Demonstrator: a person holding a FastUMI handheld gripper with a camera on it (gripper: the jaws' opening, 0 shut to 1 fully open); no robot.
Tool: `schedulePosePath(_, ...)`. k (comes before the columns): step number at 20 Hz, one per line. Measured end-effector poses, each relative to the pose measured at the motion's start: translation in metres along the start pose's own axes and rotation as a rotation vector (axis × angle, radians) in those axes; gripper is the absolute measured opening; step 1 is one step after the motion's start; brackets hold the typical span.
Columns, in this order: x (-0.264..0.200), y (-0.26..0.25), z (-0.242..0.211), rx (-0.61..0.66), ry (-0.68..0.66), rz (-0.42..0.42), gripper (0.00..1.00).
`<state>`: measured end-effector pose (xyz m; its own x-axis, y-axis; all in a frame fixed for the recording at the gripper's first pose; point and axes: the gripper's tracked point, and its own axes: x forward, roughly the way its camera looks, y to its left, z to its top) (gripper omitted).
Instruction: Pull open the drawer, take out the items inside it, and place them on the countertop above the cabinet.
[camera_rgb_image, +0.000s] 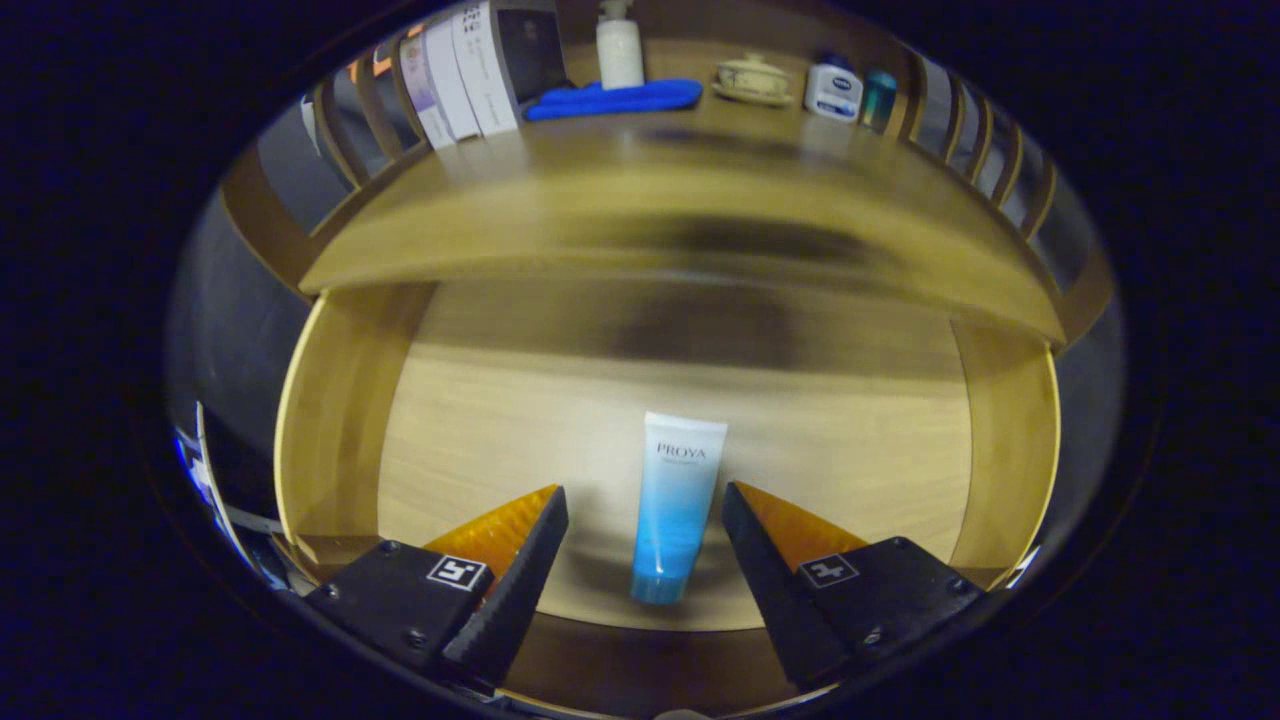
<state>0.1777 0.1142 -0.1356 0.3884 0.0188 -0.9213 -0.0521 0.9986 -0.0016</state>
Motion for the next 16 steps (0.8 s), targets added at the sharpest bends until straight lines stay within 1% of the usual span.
schedulePosePath(2, 0.006, -0.004, -0.002, 0.015, 0.025, -0.015, 0.95)
schedulePosePath(3, 0.008, -0.007, -0.004, 0.028, 0.039, -0.020, 0.91)
schedulePosePath(5, 0.012, -0.006, -0.010, 0.052, 0.062, -0.023, 0.85)
schedulePosePath(8, 0.019, -0.010, -0.017, 0.053, 0.096, -0.034, 0.79)
schedulePosePath(9, 0.020, -0.012, -0.016, 0.057, 0.082, -0.042, 0.76)
schedulePosePath(11, 0.018, -0.014, -0.012, 0.062, 0.075, -0.041, 0.63)
schedulePosePath(13, 0.017, -0.013, -0.015, 0.064, 0.075, -0.023, 0.49)
schedulePosePath(16, 0.010, -0.009, -0.015, 0.078, 0.053, 0.019, 0.46)
